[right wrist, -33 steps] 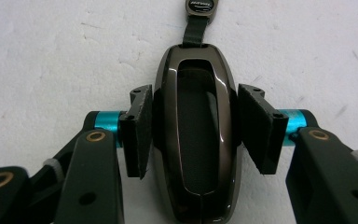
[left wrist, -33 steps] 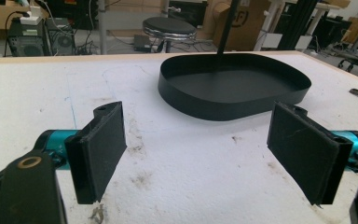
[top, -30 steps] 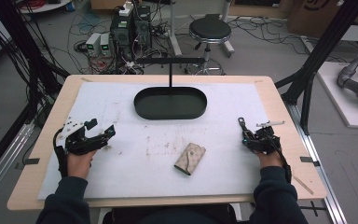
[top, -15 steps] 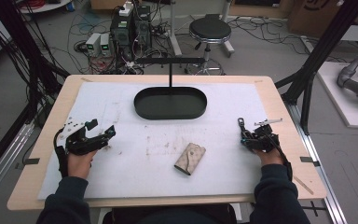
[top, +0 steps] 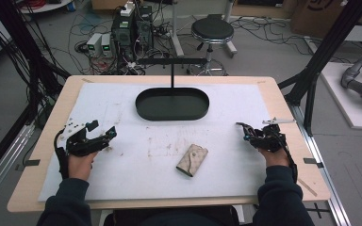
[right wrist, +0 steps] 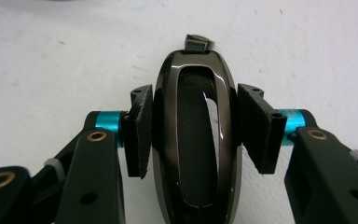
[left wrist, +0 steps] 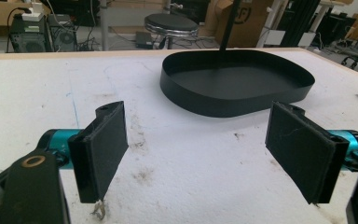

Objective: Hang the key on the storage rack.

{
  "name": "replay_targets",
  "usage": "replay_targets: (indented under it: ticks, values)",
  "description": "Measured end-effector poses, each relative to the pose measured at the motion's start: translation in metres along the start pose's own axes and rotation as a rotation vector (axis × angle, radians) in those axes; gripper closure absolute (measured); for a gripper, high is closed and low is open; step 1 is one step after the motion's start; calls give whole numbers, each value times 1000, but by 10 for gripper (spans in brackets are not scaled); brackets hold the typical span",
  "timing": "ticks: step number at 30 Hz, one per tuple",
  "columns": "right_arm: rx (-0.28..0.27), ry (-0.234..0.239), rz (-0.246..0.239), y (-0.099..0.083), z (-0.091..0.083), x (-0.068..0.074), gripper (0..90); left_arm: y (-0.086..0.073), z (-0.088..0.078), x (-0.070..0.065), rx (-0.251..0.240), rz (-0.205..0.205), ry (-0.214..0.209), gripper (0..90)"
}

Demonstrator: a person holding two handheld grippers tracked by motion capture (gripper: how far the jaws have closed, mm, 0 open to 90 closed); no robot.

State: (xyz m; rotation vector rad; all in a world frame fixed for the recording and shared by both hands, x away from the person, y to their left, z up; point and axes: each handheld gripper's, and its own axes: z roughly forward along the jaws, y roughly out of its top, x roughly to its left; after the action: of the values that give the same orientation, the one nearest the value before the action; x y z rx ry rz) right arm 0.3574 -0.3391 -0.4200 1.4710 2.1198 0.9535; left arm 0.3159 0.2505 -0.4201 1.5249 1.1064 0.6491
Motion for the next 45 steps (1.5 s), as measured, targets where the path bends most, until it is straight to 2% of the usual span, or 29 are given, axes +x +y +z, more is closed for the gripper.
replay_targets:
  ticks: [7,11,14,16,18,19,21,22,24,25,26,27,29,34,35,37,45]
  values:
    - [-75,32,-39,14,-10,16,500,0,0,0,5,2,3,207]
    - [-97,47,-74,25,-12,27,500,0,0,0,5,1,3,207]
    - [-136,66,-88,39,-12,37,499,0,1,0,5,1,3,207]
    - [-170,89,-111,58,-12,48,499,0,1,1,4,2,2,207]
    - [-173,97,-117,63,-12,50,499,0,1,1,4,-1,3,207]
    - [-186,104,-133,77,-11,56,499,0,1,1,5,0,3,207]
    - [-194,103,-140,82,-11,58,499,0,1,1,5,1,2,207]
    - [-208,109,-145,95,-11,63,499,0,1,1,5,2,1,207]
    - [-212,110,-153,102,-10,65,499,0,1,1,5,2,0,207]
    - [-215,114,-157,109,-9,67,499,0,1,1,5,2,1,207]
    - [-212,107,-173,124,-7,71,499,0,1,1,5,2,0,207]
    - [-212,107,-173,124,-7,71,499,0,1,1,6,2,1,207]
    - [-212,99,-183,137,-4,75,499,0,1,1,6,1,1,207]
    - [-227,105,-181,169,2,83,499,-1,1,1,6,-1,1,207]
    - [-227,105,-181,169,2,83,499,-1,1,1,6,-1,1,207]
    - [-229,103,-183,181,5,88,499,-1,1,1,7,0,1,207]
    - [-239,93,-181,198,11,95,498,-1,1,2,7,-4,1,208]
